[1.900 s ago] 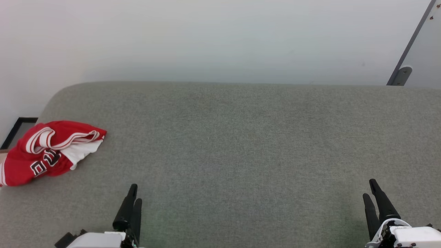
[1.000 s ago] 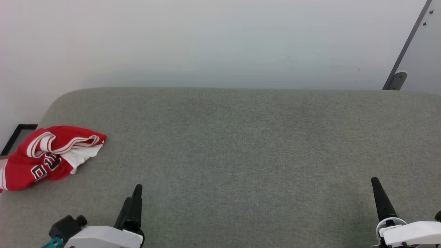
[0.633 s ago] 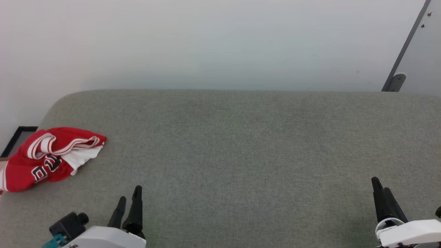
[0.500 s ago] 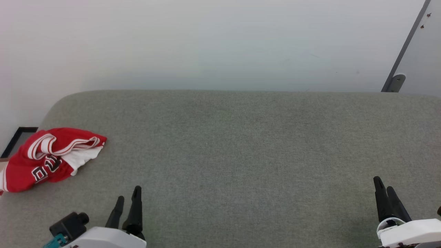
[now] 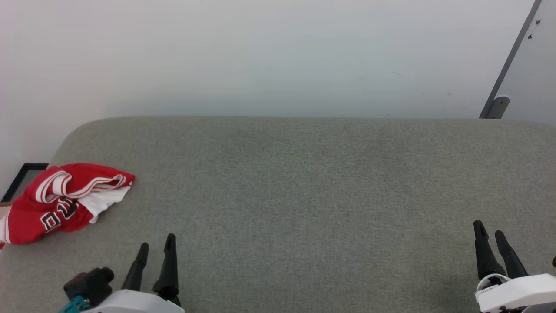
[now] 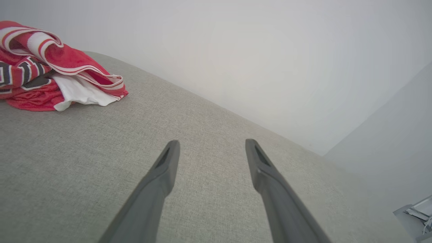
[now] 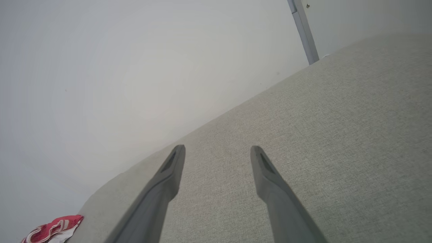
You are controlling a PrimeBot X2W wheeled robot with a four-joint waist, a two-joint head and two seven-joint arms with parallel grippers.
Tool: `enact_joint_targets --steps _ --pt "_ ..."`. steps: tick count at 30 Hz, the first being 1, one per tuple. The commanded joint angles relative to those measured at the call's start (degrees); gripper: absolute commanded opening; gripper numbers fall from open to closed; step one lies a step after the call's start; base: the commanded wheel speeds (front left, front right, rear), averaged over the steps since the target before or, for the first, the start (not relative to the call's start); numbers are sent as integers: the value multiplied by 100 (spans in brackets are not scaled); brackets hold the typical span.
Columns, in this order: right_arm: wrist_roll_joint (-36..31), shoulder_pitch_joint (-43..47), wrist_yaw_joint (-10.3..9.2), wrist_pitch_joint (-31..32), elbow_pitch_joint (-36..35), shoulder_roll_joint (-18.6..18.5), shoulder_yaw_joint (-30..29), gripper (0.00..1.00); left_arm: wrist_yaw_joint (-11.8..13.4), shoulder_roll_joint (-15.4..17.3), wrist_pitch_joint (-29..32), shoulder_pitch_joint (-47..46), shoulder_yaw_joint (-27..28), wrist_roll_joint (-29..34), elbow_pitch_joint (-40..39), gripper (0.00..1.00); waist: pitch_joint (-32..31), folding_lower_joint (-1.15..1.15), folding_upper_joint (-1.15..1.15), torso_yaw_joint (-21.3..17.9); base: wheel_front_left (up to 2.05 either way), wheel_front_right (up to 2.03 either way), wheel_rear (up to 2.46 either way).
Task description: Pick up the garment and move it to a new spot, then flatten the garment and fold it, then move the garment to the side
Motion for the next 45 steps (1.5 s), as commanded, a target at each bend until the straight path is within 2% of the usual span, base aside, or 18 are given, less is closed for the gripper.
enact_joint_targets --steps 1,22,45 --pt "-141 -25 -3 -49 -80 -38 -34 100 -30 34 -48 8 14 161 -72 100 -4 0 0 -2 0 0 0" --pt "-1137 38 -4 -211 -175 -73 -75 100 -205 -17 -333 138 101 1440 -178 100 -74 0 0 -24 0 0 0" --pt "-2073 98 -5 -385 -227 -136 -68 100 -335 -64 -587 218 95 2502 -223 100 -153 0 0 -23 0 0 0"
